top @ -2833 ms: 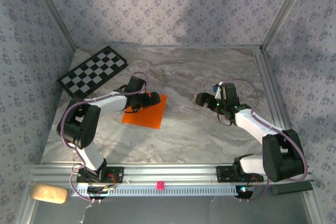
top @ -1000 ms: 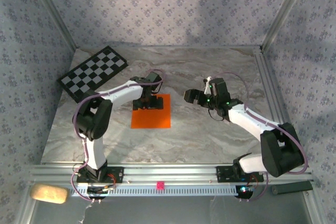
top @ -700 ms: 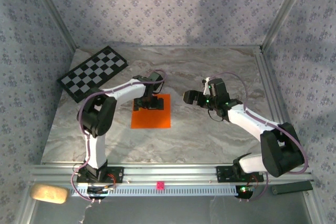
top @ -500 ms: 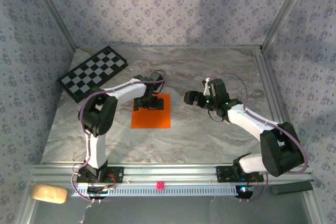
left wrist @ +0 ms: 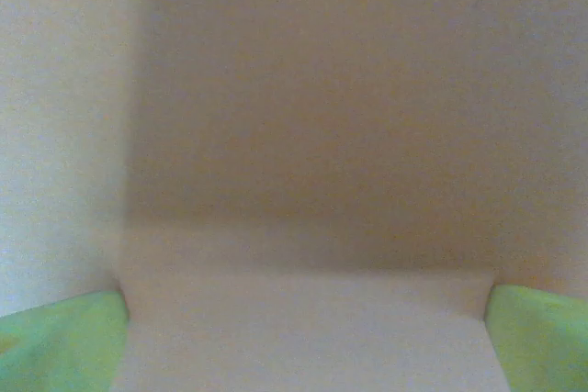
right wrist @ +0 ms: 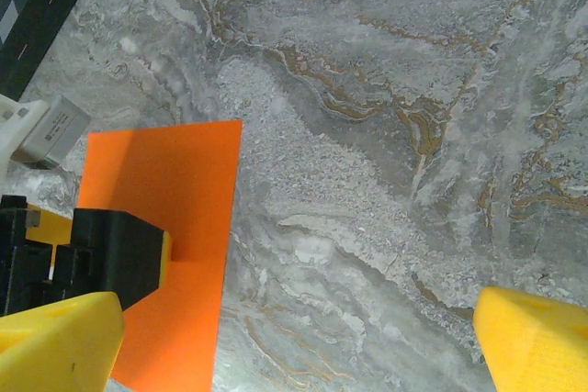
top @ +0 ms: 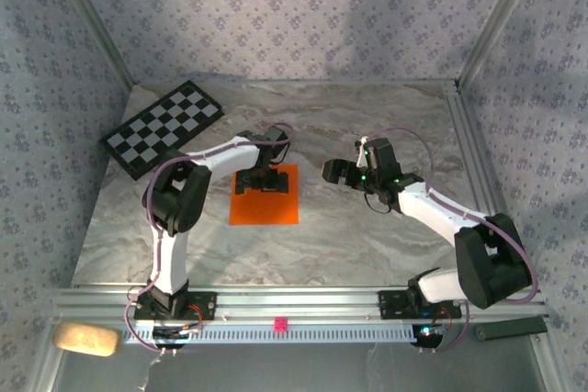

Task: Fold a paper plane with a square sheet of paper (pick it up from the middle)
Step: First fold the square sheet of paper in half at the center of the table.

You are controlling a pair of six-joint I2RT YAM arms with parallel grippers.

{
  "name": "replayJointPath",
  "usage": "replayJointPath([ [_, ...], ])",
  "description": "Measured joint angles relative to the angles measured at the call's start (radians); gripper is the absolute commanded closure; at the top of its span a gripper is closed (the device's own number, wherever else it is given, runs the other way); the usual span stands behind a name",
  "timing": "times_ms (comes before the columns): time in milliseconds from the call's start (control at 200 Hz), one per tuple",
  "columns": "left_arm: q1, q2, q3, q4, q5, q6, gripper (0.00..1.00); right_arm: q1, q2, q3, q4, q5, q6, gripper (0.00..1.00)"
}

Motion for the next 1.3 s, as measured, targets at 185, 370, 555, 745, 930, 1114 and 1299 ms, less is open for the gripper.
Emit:
replayJointPath([
  [185, 0.0, 0.002, 0.0, 0.002, 0.001, -0.007, 0.01, 0.0, 0.001, 0.0, -0.008, 0.004, 0.0, 0.0],
  [370, 0.0, 0.002, -0.002, 0.004, 0.001, -0.008, 0.02, 0.0, 0.002, 0.0, -0.012, 0.008, 0.0, 0.0],
  [555, 0.0, 0.002, -0.002, 0.004, 0.002, -0.01, 0.03, 0.0, 0.002, 0.0, -0.013, 0.013, 0.0, 0.0],
  [745, 0.0, 0.002, -0.003, 0.006, 0.005, -0.01, 0.04, 0.0, 0.002, 0.0, -0.013, 0.021, 0.0, 0.0],
  [930, 0.0, 0.002, -0.004, 0.01, 0.006, -0.01, 0.07, 0.0, 0.002, -0.011, -0.006, 0.032, 0.001, 0.0],
  [1114, -0.006, -0.002, -0.008, 0.021, 0.005, -0.01, 0.14, 0.002, -0.003, -0.014, -0.004, 0.052, 0.005, 0.0],
  [1299, -0.01, -0.019, -0.029, 0.041, 0.005, 0.008, 0.27, 0.029, -0.06, -0.025, 0.017, 0.097, 0.0, 0.0],
])
